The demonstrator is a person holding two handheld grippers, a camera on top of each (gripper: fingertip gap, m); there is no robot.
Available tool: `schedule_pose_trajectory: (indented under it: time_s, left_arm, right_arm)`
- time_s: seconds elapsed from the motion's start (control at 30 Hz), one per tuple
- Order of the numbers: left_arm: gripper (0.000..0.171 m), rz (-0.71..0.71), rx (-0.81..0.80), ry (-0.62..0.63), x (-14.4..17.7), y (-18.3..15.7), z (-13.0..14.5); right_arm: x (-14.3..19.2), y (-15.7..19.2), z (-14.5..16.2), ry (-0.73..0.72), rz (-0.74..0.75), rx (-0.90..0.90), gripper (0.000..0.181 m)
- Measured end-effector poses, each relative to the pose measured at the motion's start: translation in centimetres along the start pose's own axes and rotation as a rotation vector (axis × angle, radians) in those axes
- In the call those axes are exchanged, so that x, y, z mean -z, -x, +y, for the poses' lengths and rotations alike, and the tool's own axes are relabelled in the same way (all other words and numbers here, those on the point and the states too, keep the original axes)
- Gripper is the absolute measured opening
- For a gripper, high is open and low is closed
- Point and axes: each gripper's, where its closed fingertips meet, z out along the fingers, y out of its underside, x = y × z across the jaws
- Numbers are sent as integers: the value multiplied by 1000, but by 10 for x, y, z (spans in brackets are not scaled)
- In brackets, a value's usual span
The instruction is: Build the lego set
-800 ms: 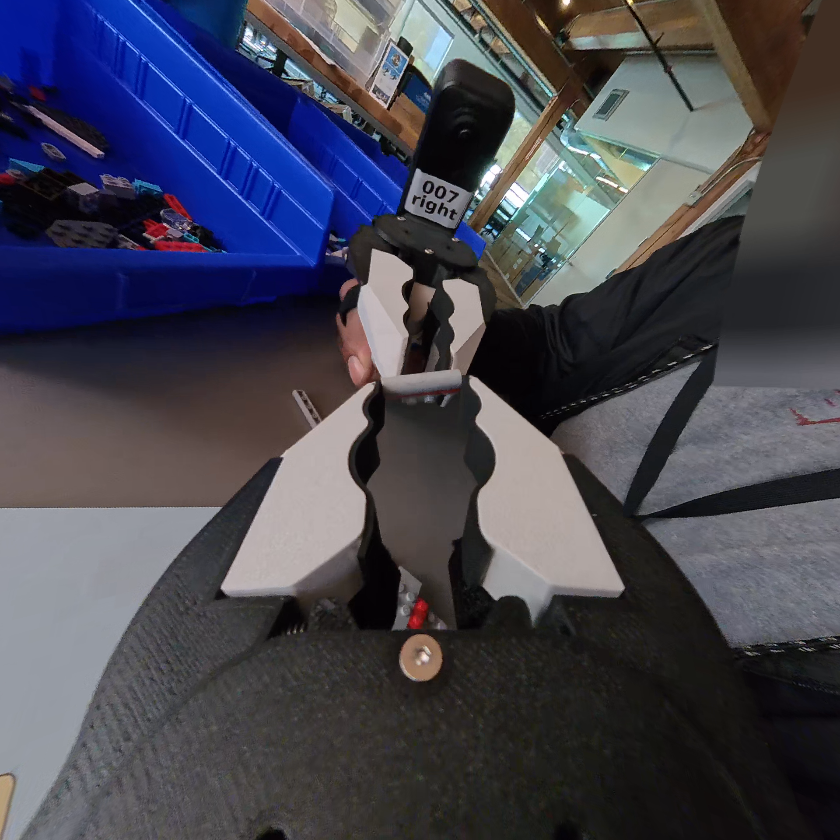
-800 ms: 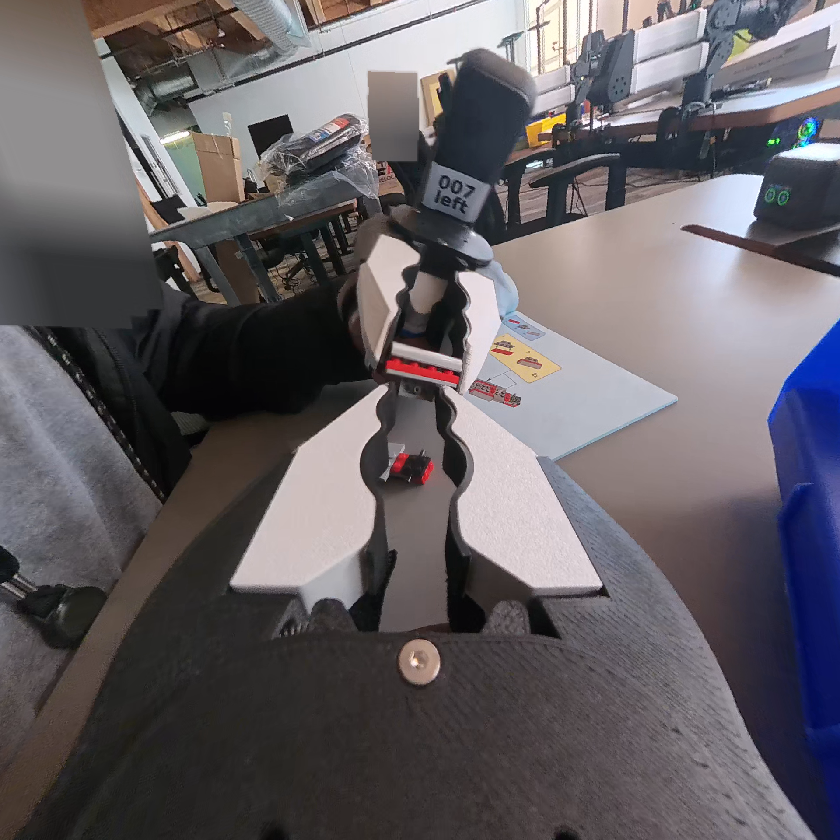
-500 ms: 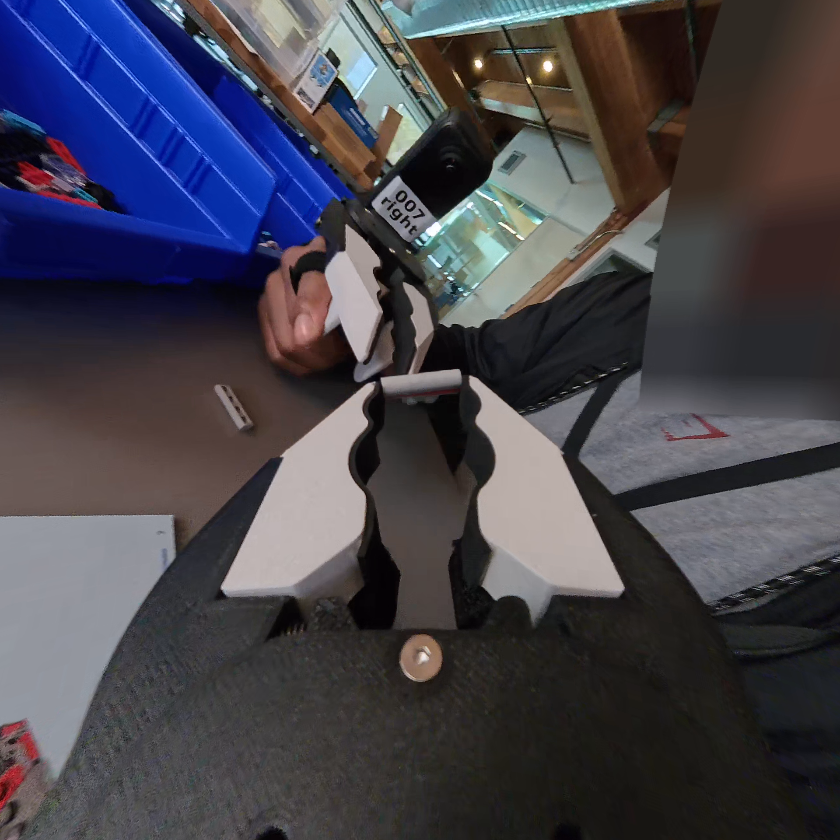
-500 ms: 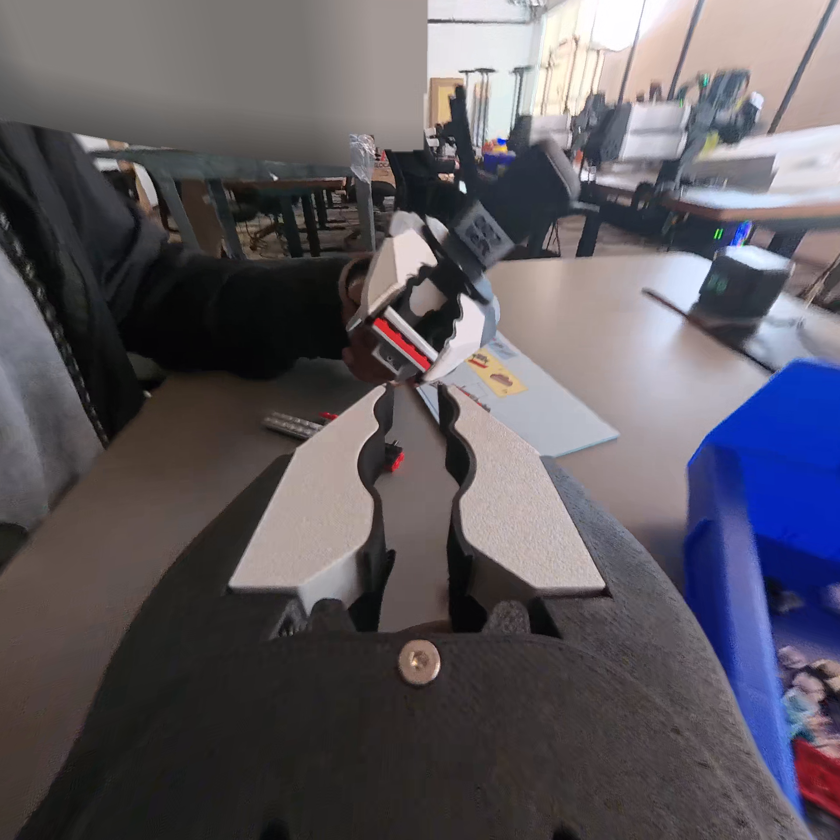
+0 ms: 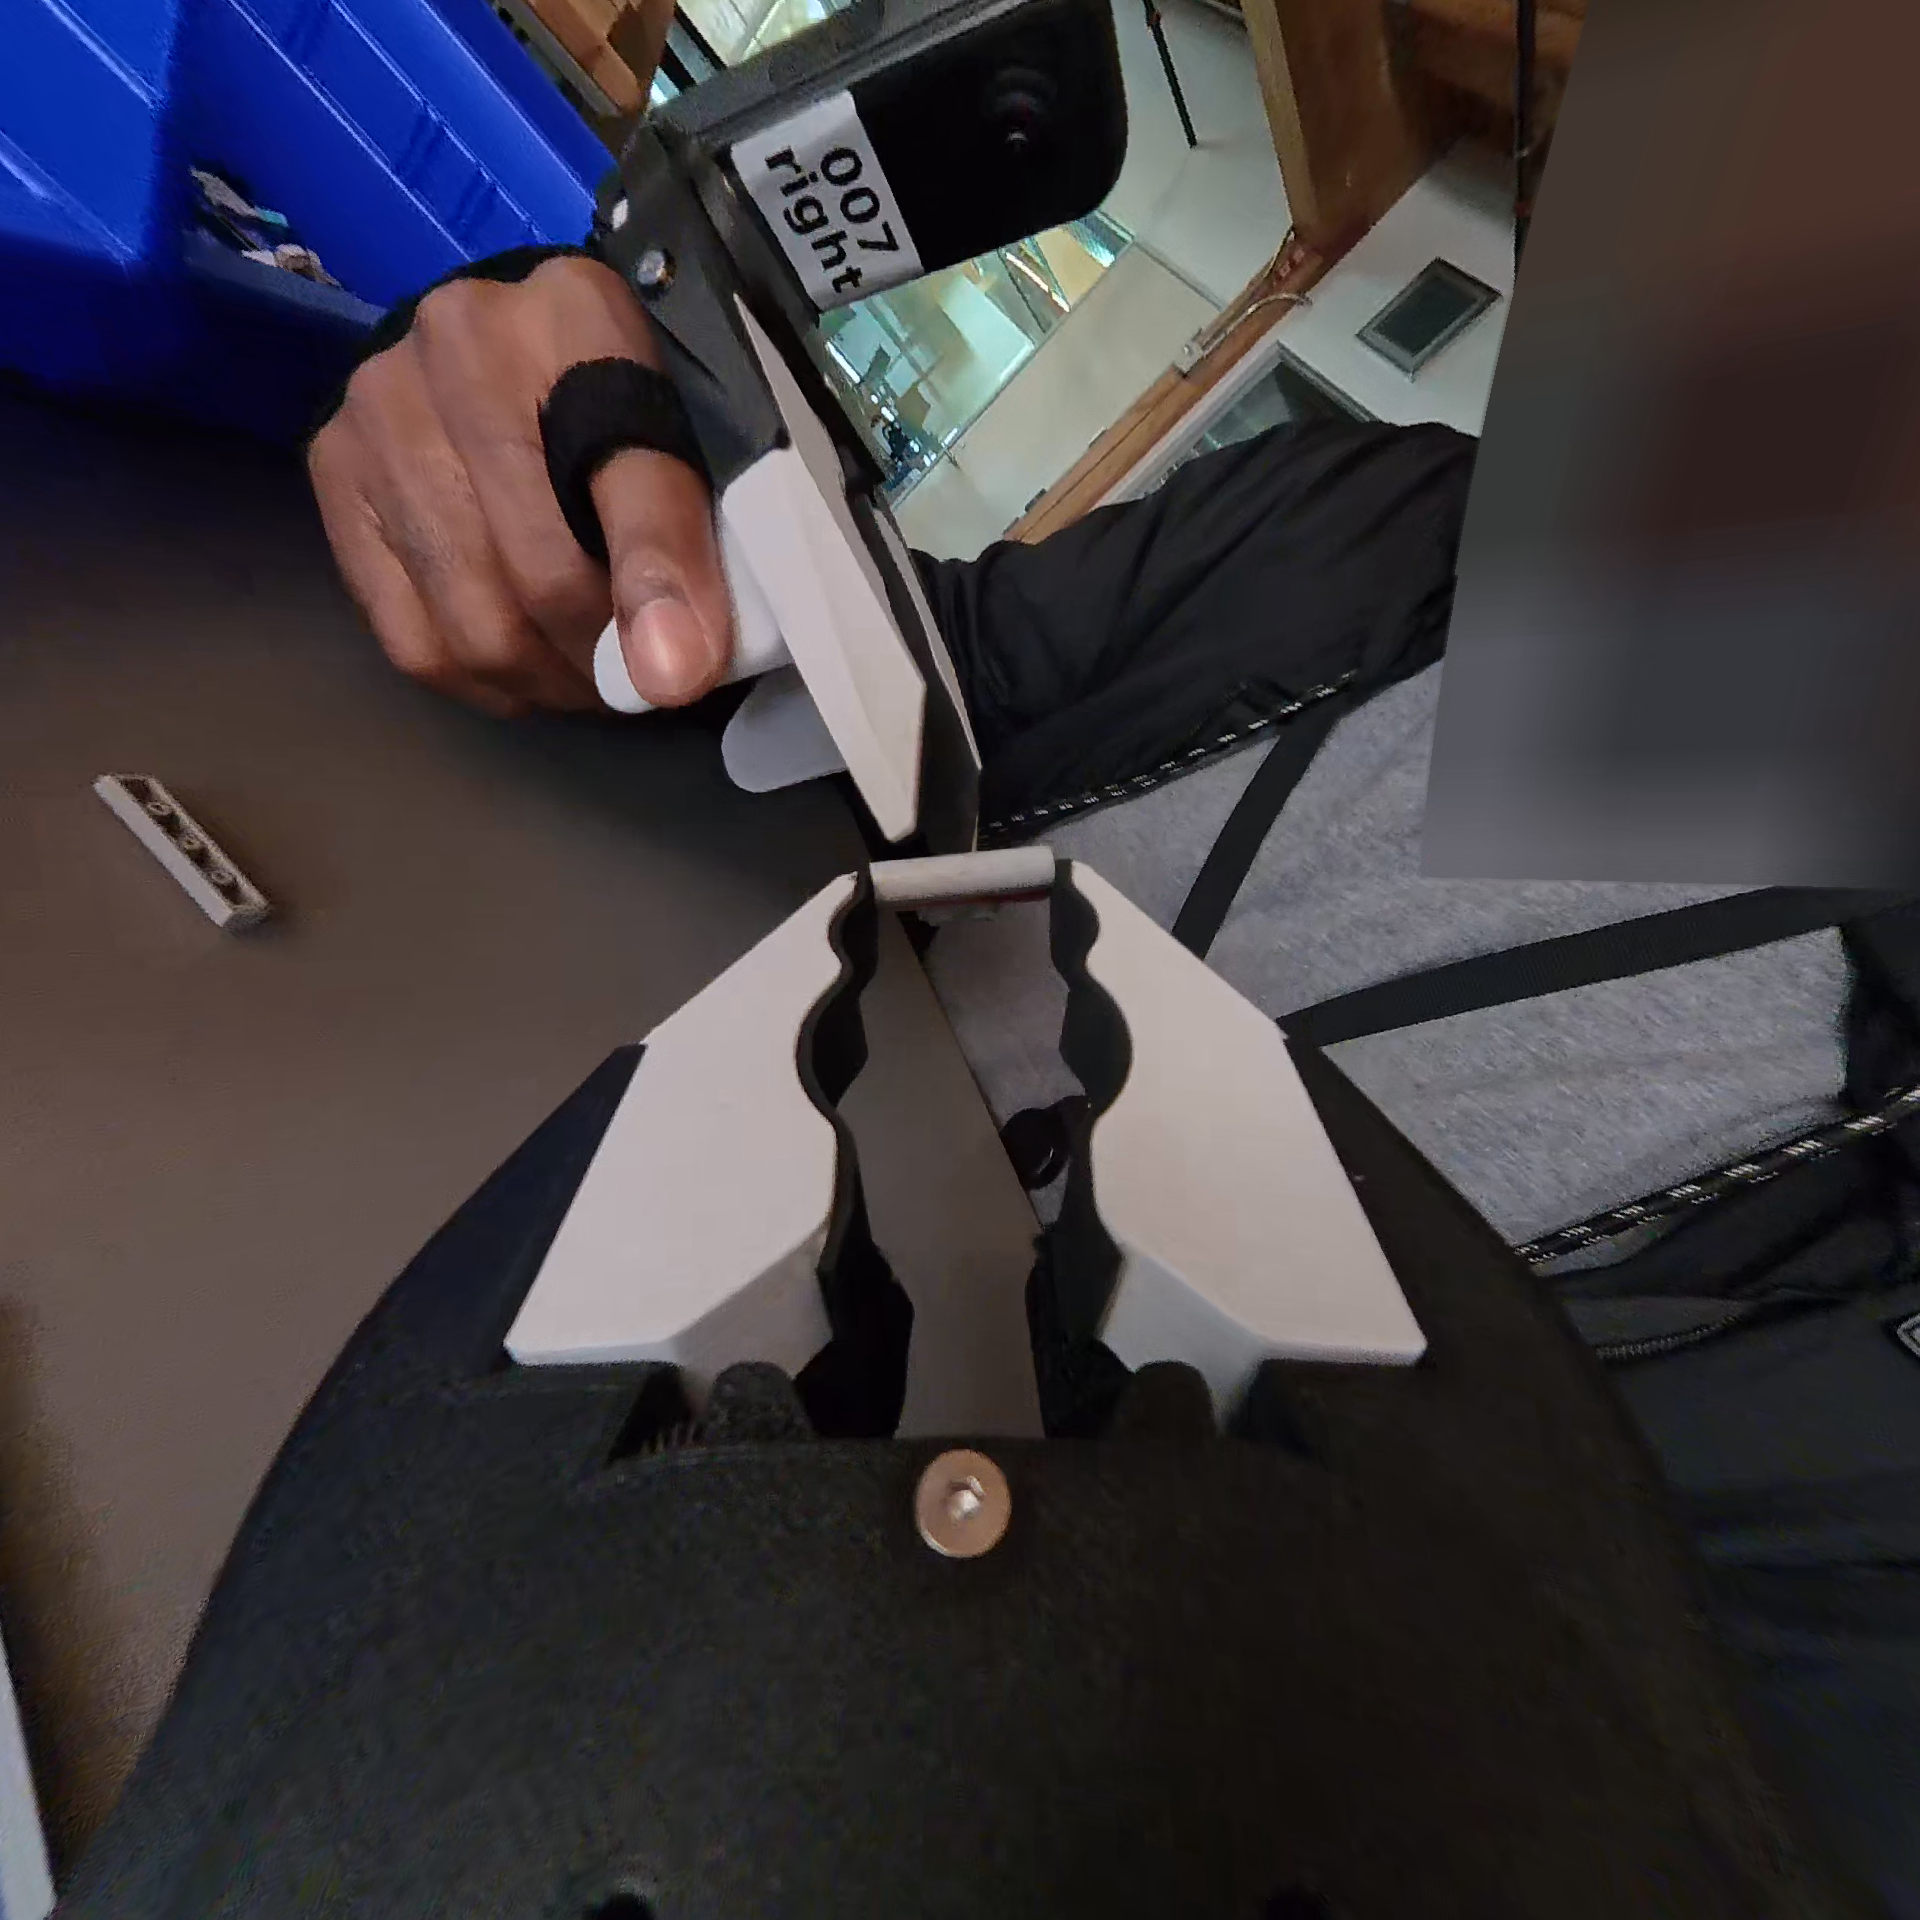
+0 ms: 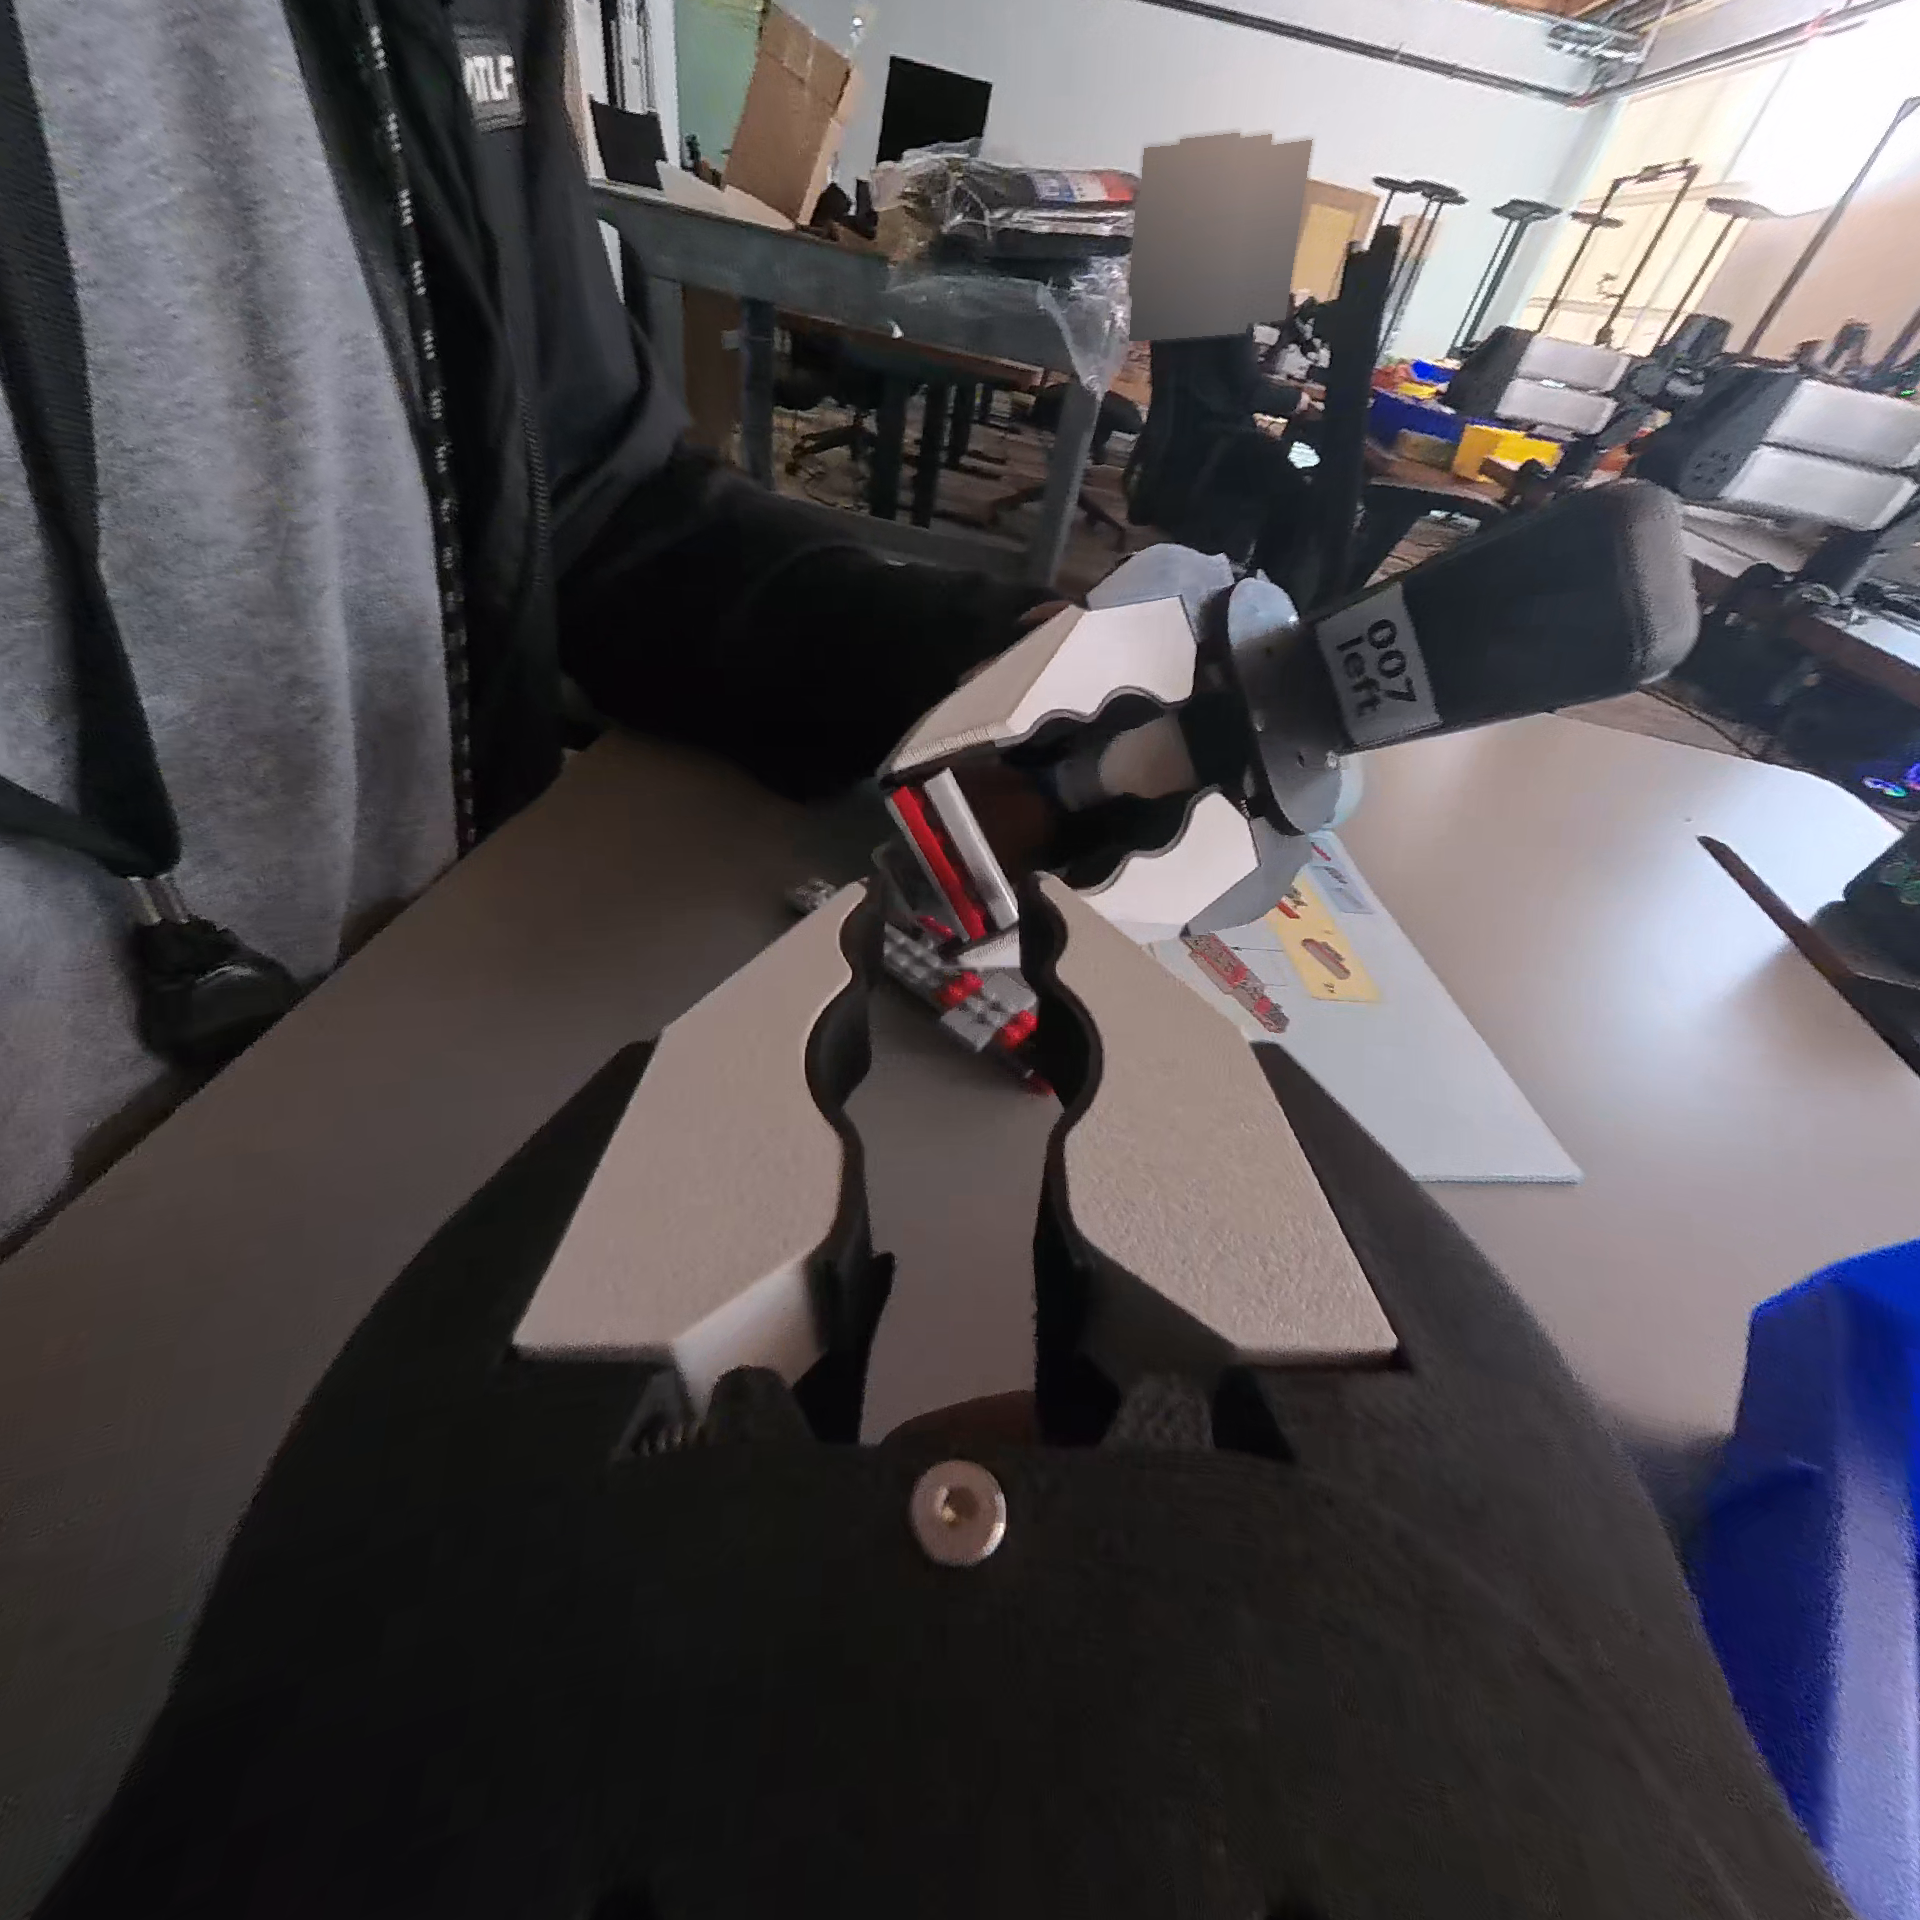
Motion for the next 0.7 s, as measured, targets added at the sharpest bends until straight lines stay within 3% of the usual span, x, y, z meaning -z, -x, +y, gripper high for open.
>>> schedule_pose_trajectory:
  time_s: [0.7]
  left_arm:
    - [32,-6,36,66,-7,5,14]
  right_arm:
    - [-7,11,11,39,-73,-77,22]
